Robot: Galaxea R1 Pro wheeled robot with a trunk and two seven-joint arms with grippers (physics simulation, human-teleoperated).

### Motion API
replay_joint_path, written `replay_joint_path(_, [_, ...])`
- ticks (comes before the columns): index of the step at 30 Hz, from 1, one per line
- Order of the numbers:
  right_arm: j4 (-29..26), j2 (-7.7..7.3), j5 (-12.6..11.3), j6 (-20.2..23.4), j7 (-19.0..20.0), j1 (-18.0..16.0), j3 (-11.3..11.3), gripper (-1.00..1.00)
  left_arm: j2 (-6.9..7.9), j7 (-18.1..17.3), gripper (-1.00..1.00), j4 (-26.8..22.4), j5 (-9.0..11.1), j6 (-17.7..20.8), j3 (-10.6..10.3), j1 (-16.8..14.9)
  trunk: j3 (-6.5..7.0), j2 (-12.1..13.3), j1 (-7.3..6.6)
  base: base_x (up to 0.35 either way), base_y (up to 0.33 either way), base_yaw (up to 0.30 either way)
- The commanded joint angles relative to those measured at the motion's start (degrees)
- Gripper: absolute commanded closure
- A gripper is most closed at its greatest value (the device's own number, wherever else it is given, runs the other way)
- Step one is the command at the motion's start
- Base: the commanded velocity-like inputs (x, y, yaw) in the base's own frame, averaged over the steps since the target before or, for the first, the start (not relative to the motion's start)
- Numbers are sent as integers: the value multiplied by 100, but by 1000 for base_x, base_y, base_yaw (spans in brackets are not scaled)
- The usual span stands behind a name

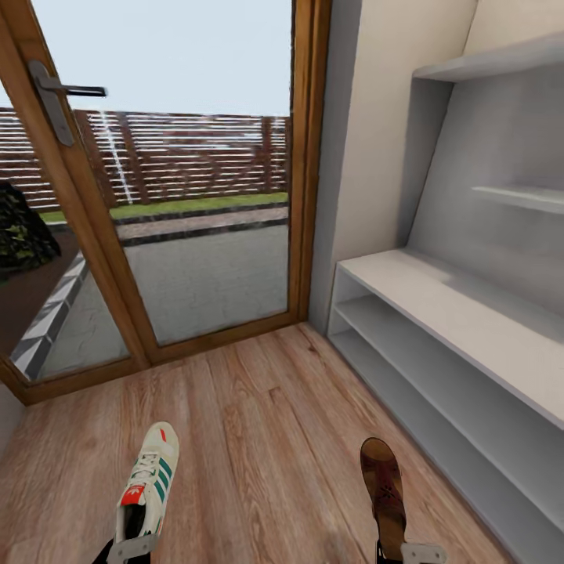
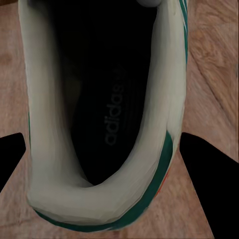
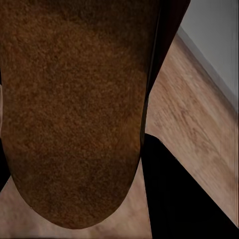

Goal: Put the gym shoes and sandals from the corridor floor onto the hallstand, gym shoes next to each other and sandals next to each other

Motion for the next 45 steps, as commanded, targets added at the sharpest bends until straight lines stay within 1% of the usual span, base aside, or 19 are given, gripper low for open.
replay_joint_path(1, [7,4,39,-11,-33,-5,-20,100,2,-4,100,0,53,-18,-17,-1,-5,-2,-1,4,1,-281])
replay_joint_path(10, [7,5,39,-11,-33,-5,-20,100,2,-4,100,-1,53,-23,-17,-1,-5,-2,-1,-8,18,-283])
replay_joint_path(18, [7,5,39,-14,-30,-5,-20,100,2,-6,100,-1,58,-25,-17,-1,-5,-2,-1,-122,267,-287])
replay_joint_path(28, [7,5,40,-14,-25,-5,-20,100,3,-4,100,-1,54,-24,-17,-3,-5,-2,-1,-14,263,-287])
replay_joint_path(45, [7,6,42,-11,-24,-5,-20,100,2,-4,100,7,53,-17,-17,-1,-5,-2,-1,0,14,-287])
